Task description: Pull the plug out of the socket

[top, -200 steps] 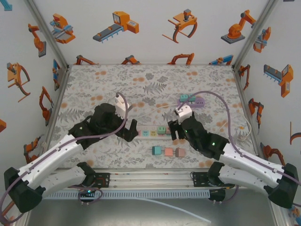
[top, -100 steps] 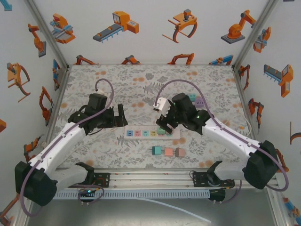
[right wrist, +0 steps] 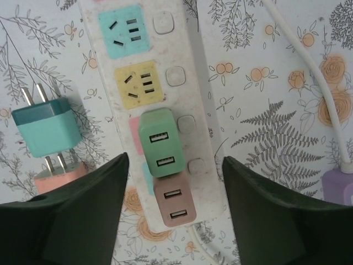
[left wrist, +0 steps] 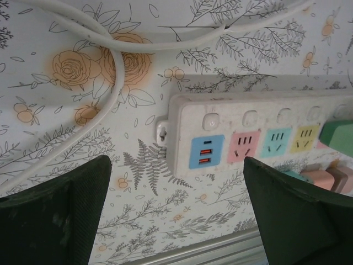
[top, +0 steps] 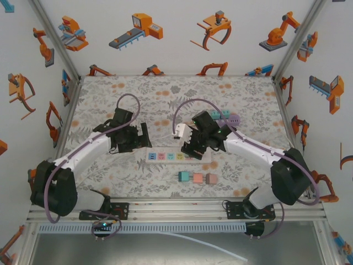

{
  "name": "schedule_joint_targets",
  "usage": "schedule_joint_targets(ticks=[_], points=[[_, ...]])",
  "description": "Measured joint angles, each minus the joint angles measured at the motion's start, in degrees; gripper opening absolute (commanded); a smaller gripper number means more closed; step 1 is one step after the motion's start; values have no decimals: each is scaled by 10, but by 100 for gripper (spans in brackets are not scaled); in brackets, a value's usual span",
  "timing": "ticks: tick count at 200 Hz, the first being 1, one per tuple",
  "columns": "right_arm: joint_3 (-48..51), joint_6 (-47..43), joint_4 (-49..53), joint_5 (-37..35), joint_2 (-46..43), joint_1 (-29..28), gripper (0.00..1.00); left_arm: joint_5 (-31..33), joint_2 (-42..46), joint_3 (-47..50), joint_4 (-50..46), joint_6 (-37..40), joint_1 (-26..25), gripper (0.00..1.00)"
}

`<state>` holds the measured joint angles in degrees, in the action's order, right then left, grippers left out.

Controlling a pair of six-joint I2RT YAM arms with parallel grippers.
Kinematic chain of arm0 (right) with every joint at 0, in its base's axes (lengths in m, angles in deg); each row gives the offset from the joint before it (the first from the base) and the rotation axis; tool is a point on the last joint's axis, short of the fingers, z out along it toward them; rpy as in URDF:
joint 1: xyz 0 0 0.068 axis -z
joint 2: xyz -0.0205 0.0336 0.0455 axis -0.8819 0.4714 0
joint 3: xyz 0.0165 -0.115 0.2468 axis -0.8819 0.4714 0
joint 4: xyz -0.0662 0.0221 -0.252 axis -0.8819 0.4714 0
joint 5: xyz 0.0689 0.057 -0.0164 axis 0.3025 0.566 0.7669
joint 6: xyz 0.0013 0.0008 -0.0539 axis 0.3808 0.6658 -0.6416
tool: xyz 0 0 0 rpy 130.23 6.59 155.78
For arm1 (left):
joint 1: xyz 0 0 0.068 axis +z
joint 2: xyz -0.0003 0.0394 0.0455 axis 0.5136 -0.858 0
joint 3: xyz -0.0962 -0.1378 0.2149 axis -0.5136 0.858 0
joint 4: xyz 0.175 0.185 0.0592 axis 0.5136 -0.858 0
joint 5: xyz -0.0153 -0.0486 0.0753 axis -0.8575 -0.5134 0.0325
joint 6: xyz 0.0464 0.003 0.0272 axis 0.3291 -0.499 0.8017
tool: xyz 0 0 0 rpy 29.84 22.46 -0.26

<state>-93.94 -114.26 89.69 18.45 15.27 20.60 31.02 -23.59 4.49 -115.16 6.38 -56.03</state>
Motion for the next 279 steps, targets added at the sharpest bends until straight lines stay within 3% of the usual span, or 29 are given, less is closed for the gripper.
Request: schedule_joint_targets(ticks=[42,88,142,279], points=[[-18,-8,0,12,34,0,54,-11,-47,0,20,-7,0,96],[-25,-16,5,26,61,0,46,-59,-91,0,39,-4,-10,83],[-40,-28,23,32,70,-4,44,-53,-116,0,39,-4,-31,76],[-48,-33,36,30,68,-13,30,-24,-116,-2,38,-7,-57,72]])
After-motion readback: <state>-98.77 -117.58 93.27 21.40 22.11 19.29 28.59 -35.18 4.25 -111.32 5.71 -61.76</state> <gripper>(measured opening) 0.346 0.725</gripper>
